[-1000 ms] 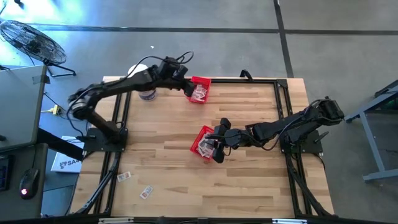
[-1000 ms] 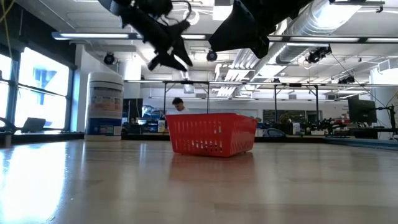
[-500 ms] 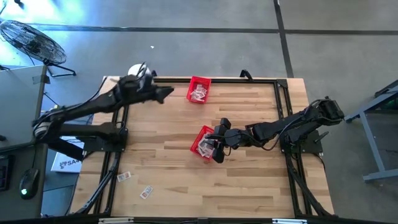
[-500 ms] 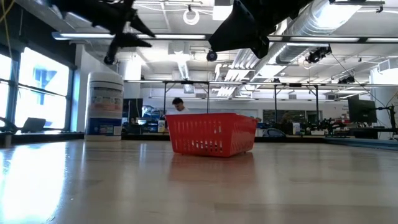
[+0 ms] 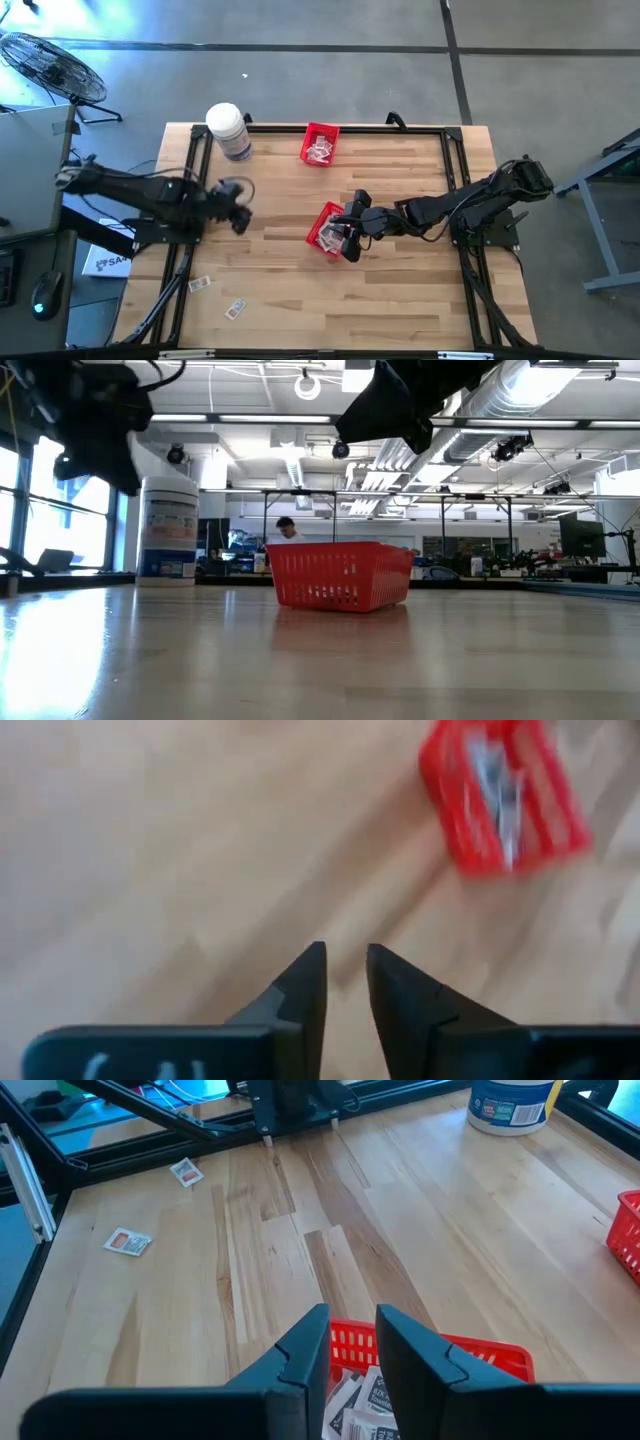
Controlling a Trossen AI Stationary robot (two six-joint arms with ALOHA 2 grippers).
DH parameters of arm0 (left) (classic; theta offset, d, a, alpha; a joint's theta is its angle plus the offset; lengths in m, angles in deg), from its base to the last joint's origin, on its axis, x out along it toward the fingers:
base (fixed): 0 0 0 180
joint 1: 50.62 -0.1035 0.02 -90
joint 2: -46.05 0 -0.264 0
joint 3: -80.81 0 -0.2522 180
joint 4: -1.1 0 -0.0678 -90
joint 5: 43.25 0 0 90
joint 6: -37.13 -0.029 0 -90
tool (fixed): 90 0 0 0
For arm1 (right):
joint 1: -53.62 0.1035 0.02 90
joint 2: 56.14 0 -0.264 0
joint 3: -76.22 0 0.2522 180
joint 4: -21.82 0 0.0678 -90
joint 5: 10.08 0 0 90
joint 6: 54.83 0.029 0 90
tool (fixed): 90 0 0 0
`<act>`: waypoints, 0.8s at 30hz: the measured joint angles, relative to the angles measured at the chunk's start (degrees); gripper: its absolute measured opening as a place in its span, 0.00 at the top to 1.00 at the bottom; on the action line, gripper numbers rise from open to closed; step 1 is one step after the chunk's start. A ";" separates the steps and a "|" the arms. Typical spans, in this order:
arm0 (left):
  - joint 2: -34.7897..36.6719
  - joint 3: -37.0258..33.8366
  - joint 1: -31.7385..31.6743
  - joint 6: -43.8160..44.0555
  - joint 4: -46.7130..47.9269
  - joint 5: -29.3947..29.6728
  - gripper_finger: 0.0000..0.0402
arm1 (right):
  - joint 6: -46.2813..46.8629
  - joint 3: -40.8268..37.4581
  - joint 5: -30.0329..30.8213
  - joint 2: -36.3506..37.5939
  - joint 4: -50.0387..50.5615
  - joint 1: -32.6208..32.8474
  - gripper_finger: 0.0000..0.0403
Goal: Pick & Place First Aid Supplies
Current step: Put the white ointment pack into the top red bin
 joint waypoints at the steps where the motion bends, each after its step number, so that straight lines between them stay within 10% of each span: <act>1: -0.66 0.00 2.66 2.62 1.45 -0.05 0.83 | 0.00 0.00 0.01 0.00 -0.02 -0.02 0.81; 13: -15.26 0.04 32.66 16.81 -9.20 -3.81 0.99 | 0.00 -0.02 0.00 0.02 -0.42 -0.02 0.81; 24: -32.93 9.08 46.75 24.82 -11.30 1.39 1.00 | -0.02 -0.02 0.00 0.02 -0.51 -0.02 0.81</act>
